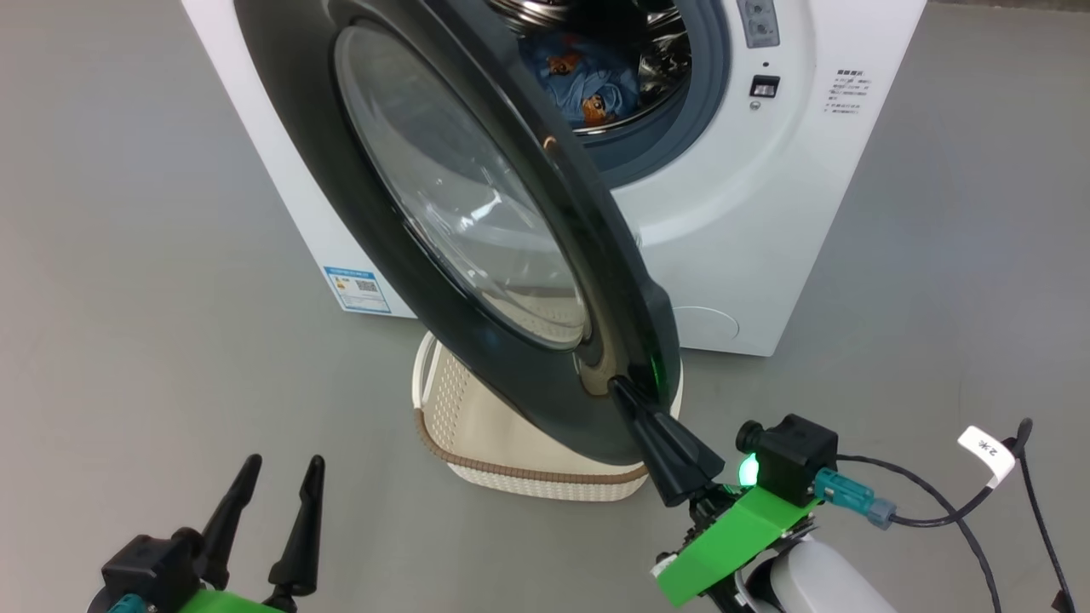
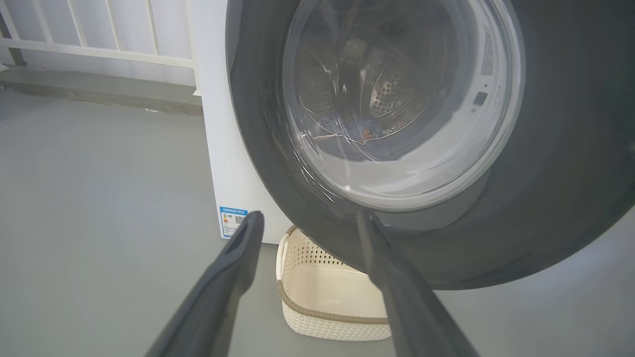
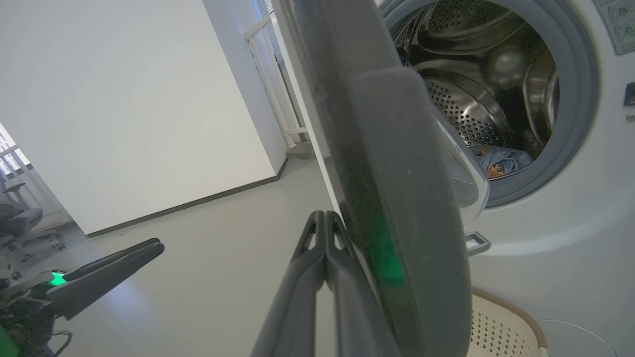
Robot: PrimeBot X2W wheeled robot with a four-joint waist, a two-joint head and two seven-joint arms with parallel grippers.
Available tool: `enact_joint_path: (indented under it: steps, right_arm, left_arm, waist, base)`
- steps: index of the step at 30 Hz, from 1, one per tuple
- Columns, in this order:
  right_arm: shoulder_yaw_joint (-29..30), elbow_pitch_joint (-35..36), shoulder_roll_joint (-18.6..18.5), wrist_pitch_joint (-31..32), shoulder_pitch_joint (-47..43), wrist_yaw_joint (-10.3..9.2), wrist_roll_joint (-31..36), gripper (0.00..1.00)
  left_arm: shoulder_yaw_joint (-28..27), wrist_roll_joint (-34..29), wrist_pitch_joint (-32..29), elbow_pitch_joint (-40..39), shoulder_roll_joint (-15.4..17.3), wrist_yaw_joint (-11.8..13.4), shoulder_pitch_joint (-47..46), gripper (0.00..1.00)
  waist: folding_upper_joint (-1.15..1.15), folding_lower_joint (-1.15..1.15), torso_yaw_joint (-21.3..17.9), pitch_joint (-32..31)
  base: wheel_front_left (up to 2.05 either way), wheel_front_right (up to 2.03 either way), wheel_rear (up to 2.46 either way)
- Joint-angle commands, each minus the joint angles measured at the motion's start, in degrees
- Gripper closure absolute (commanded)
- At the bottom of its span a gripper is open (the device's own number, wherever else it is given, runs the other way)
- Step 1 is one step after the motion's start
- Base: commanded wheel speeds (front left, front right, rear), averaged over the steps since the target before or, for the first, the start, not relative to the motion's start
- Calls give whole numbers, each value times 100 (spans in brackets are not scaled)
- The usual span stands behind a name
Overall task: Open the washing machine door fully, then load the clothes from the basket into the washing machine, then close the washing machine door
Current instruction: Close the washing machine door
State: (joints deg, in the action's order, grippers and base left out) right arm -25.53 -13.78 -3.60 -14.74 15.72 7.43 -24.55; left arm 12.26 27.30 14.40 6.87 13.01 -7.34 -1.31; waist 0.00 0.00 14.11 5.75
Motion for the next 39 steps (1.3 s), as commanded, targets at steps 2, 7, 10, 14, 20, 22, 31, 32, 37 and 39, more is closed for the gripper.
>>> enact_joint_path:
  steps: [2, 7, 10, 14, 20, 22, 31, 32, 37, 39]
  right_arm:
    - [2, 93, 72, -26, 231, 6, 59, 100]
    - [93, 66, 72, -26, 334, 6, 114, 100]
    - [186, 73, 72, -26, 409, 6, 156, 100]
    - [316, 74, 72, -26, 526, 6, 248, 100]
    - [480, 73, 72, -26, 733, 6, 375, 100]
    - [540, 72, 72, -26, 818, 6, 429, 100]
    - [689, 62, 72, -26, 1389, 6, 664, 100]
    - [700, 57, 72, -26, 1459, 6, 683, 100]
    - [764, 61, 72, -26, 1723, 6, 750, 100]
    - [811, 62, 72, -26, 1788, 6, 770, 100]
  left_arm:
    - [-179, 70, 60, -156, 86, -14, -253, 0]
    - [-208, 99, 60, -166, 82, -14, -280, 0]
    - [-241, 94, 60, -183, 54, -14, -290, 0]
    - [-269, 86, 60, -217, 12, -14, -303, 0]
    - [-261, 108, 60, -268, -12, -14, -362, 0]
    - [-236, 122, 60, -289, -18, -14, -402, 0]
    - [-169, 161, 60, -393, 14, -14, -635, 0]
    - [-173, 162, 60, -397, 23, -14, -648, 0]
    - [-204, 172, 60, -407, 67, -14, -680, 0]
    - [-209, 173, 60, -401, 88, -14, -681, 0]
  waist:
    - [0, 0, 49, 72]
    - [0, 0, 111, 154]
    - [0, 0, 122, 205]
    - [0, 0, 110, 297]
    - [0, 0, 85, 488]
    - [0, 0, 89, 581]
    - [0, 0, 64, 1101]
    - [0, 0, 50, 1139]
    - [0, 0, -45, 1280]
    - [0, 0, -88, 1309]
  base:
    - [0, 0, 0]
    - [0, 0, 0]
    - [0, 0, 0]
    - [0, 0, 0]
    - [0, 0, 0]
    - [0, 0, 0]
    - [0, 0, 0]
    - [0, 0, 0]
    - [0, 0, 0]
    - [0, 0, 0]
